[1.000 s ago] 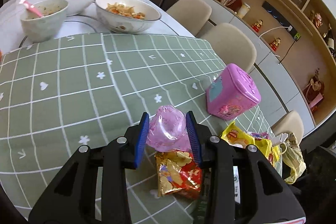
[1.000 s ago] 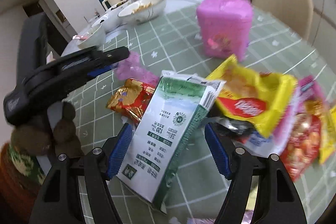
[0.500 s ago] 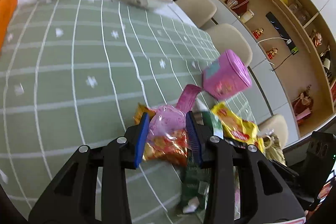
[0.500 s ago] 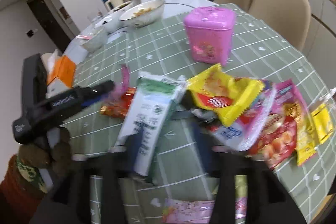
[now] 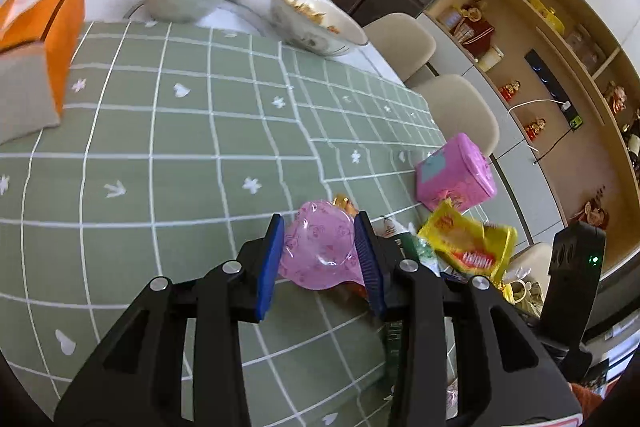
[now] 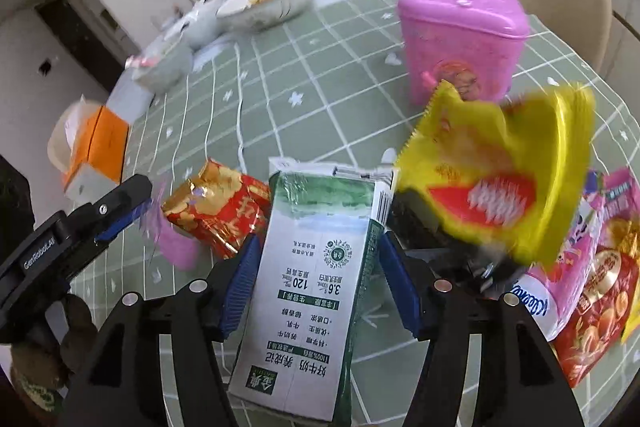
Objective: Collect trash
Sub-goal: 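Grasp the green-and-white milk carton with the right tool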
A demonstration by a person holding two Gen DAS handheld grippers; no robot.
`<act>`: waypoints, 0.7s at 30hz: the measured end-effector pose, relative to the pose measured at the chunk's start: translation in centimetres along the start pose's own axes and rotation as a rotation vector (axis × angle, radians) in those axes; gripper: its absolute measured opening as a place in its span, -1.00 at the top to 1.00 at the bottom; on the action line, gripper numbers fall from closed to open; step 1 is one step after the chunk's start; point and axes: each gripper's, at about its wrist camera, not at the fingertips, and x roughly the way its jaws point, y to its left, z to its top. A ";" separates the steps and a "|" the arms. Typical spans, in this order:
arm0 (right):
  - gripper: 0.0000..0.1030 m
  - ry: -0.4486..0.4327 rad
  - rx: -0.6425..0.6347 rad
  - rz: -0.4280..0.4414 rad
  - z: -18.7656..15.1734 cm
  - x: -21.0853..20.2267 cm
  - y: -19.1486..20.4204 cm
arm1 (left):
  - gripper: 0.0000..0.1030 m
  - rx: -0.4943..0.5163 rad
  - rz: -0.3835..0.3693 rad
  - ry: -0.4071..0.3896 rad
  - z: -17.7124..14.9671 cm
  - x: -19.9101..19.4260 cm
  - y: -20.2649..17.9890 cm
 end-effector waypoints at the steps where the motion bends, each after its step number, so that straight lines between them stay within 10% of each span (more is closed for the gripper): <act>1: -0.09 0.001 -0.018 -0.008 -0.1 -0.1 0.1 | 0.33 -0.003 -0.003 0.014 -0.2 0.3 0.2; 4: 0.05 -0.008 -0.070 -0.047 -1.4 -2.0 -0.7 | 0.33 -0.009 -0.016 0.069 -1.0 1.5 0.0; 7: 0.75 -0.026 -0.092 -0.056 -3.0 -5.1 -1.9 | 0.33 0.002 -0.035 0.098 -2.1 2.3 -1.1; 15: 0.74 -0.168 -0.105 -0.120 -5.3 -12.8 -5.9 | 0.33 0.041 -0.086 0.106 -4.1 1.8 -5.7; 16: 0.71 -0.173 -0.090 -0.107 -5.4 -13.1 -6.3 | 0.33 0.043 -0.089 0.104 -4.4 1.6 -6.1; 19: -0.44 -0.134 -0.077 -0.037 -5.3 -12.3 -6.6 | 0.33 0.039 -0.083 0.095 -4.8 1.0 -6.9; 21: -0.44 -0.075 -0.118 0.026 -5.0 -10.6 -5.9 | 0.33 0.030 -0.077 0.087 -4.9 0.6 -6.9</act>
